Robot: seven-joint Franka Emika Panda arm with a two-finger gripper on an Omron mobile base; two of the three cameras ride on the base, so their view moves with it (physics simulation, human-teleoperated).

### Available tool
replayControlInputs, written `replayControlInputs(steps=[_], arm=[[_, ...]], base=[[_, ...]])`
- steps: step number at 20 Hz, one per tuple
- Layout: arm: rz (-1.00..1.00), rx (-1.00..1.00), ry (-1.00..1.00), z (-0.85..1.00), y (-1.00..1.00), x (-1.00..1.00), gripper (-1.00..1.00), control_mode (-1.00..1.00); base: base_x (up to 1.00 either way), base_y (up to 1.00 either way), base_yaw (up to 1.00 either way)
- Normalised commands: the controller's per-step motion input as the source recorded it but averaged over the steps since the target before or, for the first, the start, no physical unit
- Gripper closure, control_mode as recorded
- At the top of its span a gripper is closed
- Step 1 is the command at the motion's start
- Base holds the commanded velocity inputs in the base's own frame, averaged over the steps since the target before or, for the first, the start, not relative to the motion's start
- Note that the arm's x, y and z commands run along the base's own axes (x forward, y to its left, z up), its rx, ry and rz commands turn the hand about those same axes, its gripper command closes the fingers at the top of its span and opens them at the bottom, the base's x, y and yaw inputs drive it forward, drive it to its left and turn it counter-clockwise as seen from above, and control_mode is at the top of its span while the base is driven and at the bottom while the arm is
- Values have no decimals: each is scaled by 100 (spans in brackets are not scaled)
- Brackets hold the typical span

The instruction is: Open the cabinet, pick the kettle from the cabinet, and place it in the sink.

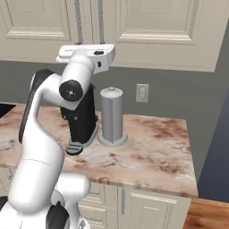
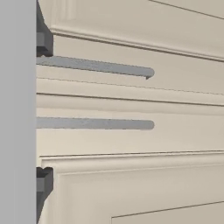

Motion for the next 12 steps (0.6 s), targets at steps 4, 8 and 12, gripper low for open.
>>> replayControlInputs(steps=[4,8,12], arm=[[0,0,2,0,0,33,-100,-100],[-1,0,0,0,-5,22,-100,-100],[0,0,0,0,-1,26,-100,-100]], base=[[0,0,0],[0,0,0],[0,0,0]])
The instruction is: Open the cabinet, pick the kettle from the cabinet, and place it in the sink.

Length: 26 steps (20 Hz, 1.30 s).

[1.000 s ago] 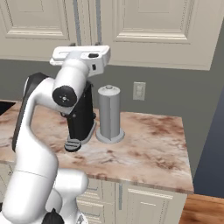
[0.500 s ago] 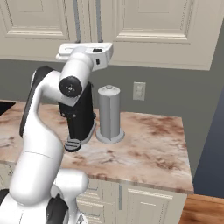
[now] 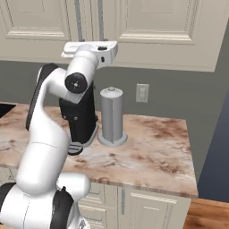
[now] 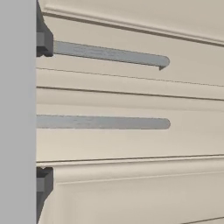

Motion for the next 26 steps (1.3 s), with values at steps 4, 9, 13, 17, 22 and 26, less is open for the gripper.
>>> replayControlInputs(steps=[4,9,13,17,22,26], arm=[[0,0,0,0,-3,31,-100,-100],[0,0,0,0,-10,26,-100,-100],[0,0,0,0,-12,25,-100,-100],[0,0,0,0,-3,28,-100,-100],[0,0,0,0,0,29,-100,-100],[0,0,0,0,0,26,-100,-100]], base=[[0,0,0],[0,0,0],[0,0,0],[0,0,0],[0,0,0],[0,0,0]])
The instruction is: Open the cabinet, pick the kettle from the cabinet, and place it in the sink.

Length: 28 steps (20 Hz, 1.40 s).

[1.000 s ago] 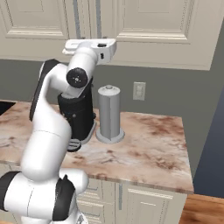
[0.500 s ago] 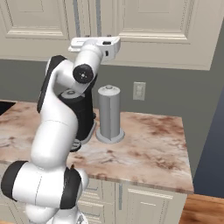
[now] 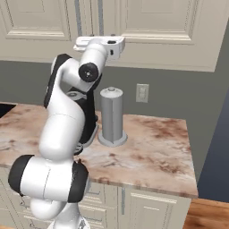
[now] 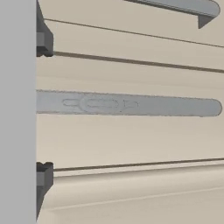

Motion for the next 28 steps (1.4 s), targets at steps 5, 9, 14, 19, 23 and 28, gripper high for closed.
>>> replayControlInputs(steps=[5,9,14,19,23,28], arm=[[0,0,0,0,0,27,-100,-100],[0,0,0,0,0,30,-100,-100],[0,0,3,-8,13,41,-100,-100],[0,0,12,-20,14,51,100,-100],[0,1,15,-16,4,48,100,-100],[0,0,23,-29,19,59,100,-100]], base=[[0,0,0],[0,0,0],[0,0,0],[0,0,0],[0,0,0],[0,0,0]])
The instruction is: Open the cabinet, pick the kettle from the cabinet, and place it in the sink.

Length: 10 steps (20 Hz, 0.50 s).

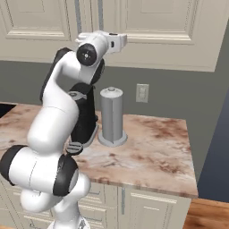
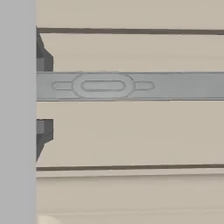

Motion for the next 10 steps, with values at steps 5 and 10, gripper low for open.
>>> replayControlInputs(steps=[5,10], arm=[[0,0,29,-45,3,50,100,-100],[0,0,28,-51,0,35,100,-100]], base=[[0,0,0],[0,0,0]])
